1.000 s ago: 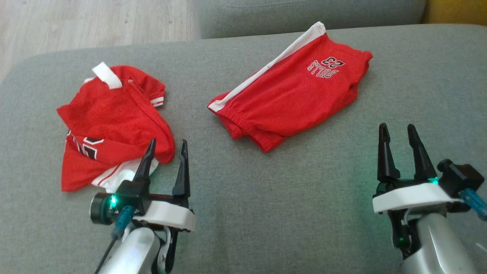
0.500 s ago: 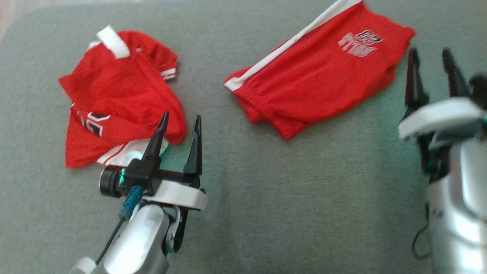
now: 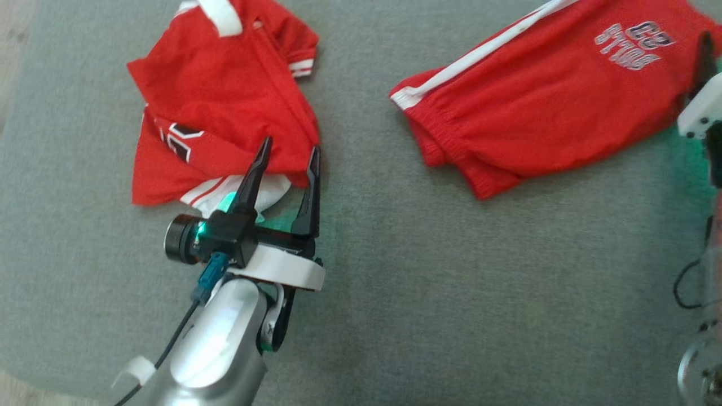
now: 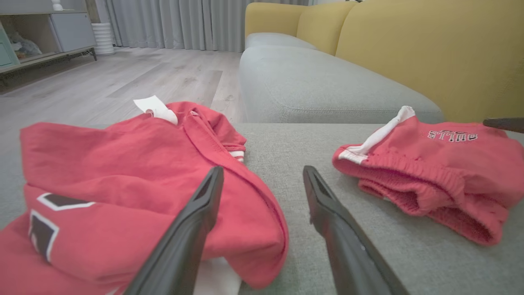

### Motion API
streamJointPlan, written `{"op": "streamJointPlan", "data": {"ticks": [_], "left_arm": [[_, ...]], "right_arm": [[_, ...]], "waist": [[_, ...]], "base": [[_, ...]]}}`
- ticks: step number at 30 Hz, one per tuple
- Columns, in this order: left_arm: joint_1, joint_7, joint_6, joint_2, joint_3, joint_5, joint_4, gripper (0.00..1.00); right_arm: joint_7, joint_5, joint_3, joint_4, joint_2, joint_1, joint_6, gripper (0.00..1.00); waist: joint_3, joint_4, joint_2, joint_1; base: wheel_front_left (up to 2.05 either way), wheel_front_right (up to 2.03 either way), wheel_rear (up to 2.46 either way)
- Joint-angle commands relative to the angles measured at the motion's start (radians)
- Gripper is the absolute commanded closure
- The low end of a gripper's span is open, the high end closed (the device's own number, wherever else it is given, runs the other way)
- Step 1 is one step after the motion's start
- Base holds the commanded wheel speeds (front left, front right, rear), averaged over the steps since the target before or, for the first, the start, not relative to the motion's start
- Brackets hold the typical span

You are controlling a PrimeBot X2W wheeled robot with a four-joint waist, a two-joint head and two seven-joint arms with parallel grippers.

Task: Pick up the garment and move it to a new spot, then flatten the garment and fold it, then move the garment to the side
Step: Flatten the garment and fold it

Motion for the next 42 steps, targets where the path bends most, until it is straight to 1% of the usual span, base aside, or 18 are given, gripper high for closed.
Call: {"op": "streamJointPlan", "data": {"ticks": [1,3,5,8,9,10,13,17,21,25,26,27,31,35,37,38,42], "left_arm": [[-0.030,-0.008,-0.003,0.007,0.039,0.010,-0.027,0.00],[-0.035,-0.008,-0.007,0.002,0.042,0.014,-0.028,0.00],[-0.040,-0.008,-0.010,-0.002,0.044,0.019,-0.029,0.00],[-0.045,-0.008,-0.014,-0.007,0.051,0.025,-0.027,0.00],[-0.046,-0.008,-0.015,-0.008,0.055,0.027,-0.027,0.00],[-0.047,-0.008,-0.015,-0.009,0.058,0.029,-0.027,0.00],[-0.049,-0.008,-0.014,-0.011,0.071,0.035,-0.025,0.00],[-0.046,-0.008,-0.018,-0.013,0.086,0.039,-0.022,0.00],[-0.035,-0.008,-0.024,-0.015,0.097,0.044,-0.016,0.00],[-0.028,-0.008,-0.029,-0.016,0.105,0.055,-0.006,0.00],[-0.023,-0.008,-0.031,-0.017,0.109,0.059,0.000,0.00],[-0.020,-0.008,-0.033,-0.017,0.112,0.060,0.003,0.00],[-0.003,-0.008,-0.037,-0.016,0.121,0.067,0.016,0.00],[0.016,-0.008,-0.042,-0.016,0.126,0.072,0.025,0.00],[0.024,-0.008,-0.046,-0.016,0.127,0.075,0.029,0.00],[0.024,-0.008,-0.046,-0.016,0.127,0.075,0.029,0.00],[0.038,-0.008,-0.048,-0.013,0.132,0.080,0.034,0.00]], "right_arm": [[0.006,-0.010,0.013,-0.020,-0.002,-0.032,-0.001,0.00],[0.010,-0.037,-0.010,0.026,-0.011,-0.057,-0.001,0.00],[0.012,-0.054,-0.012,0.075,-0.020,-0.082,-0.001,0.00],[0.025,-0.054,0.012,0.146,-0.026,-0.120,-0.001,0.00],[0.032,-0.052,0.027,0.170,-0.031,-0.130,-0.001,0.52],[0.036,-0.048,0.045,0.191,-0.038,-0.140,-0.001,1.00],[0.018,-0.018,0.104,0.227,-0.059,-0.177,-0.001,1.00],[-0.023,0.062,0.167,0.233,-0.095,-0.201,-0.001,1.00],[-0.050,0.164,0.222,0.210,-0.129,-0.174,-0.001,1.00],[-0.063,0.274,0.249,0.157,-0.147,-0.108,-0.001,1.00],[-0.068,0.321,0.249,0.122,-0.153,-0.063,-0.001,1.00],[-0.072,0.342,0.245,0.103,-0.153,-0.039,-0.001,1.00],[-0.082,0.398,0.226,0.030,-0.150,0.064,-0.001,1.00],[-0.090,0.416,0.183,-0.024,-0.152,0.160,-0.001,1.00],[-0.097,0.408,0.155,-0.039,-0.163,0.197,-0.001,1.00],[-0.097,0.408,0.155,-0.039,-0.163,0.197,-0.001,1.00],[-0.114,0.387,0.096,-0.054,-0.170,0.229,-0.001,1.00]], "waist": [[0.022,0.018,0.0000,-0.0001],[0.035,0.024,0.0000,-0.0001],[0.049,0.029,0.0000,-0.0001],[0.064,0.030,0.0000,-0.0001],[0.067,0.029,0.0000,-0.0001],[0.069,0.027,0.0000,-0.0001],[0.073,0.013,0.0000,-0.0001],[0.062,-0.017,0.0000,-0.0001],[0.037,-0.056,0.0000,-0.0001],[0.008,-0.088,0.0000,-0.0001],[-0.008,-0.101,0.0000,-0.0001],[-0.017,-0.107,0.0000,-0.0001],[-0.052,-0.126,0.0000,-0.0001],[-0.080,-0.133,0.0000,-0.0001],[-0.092,-0.131,0.0000,-0.0001],[-0.092,-0.131,0.0000,-0.0001],[-0.106,-0.125,0.0000,-0.0001]], "base": [[0.00,0.00,0.00],[0.00,0.00,0.00],[0.00,0.00,0.00],[0.00,0.00,0.00],[0.00,0.00,0.00],[0.00,0.00,0.00],[0.00,0.00,0.00],[0.00,0.00,0.00],[0.00,0.00,0.00],[0.00,0.00,0.00],[0.00,0.00,0.00],[0.00,0.00,0.00],[0.00,0.00,0.00],[0.00,0.00,0.00],[0.00,0.00,0.00],[0.00,0.00,0.00],[0.00,0.00,0.00]]}}
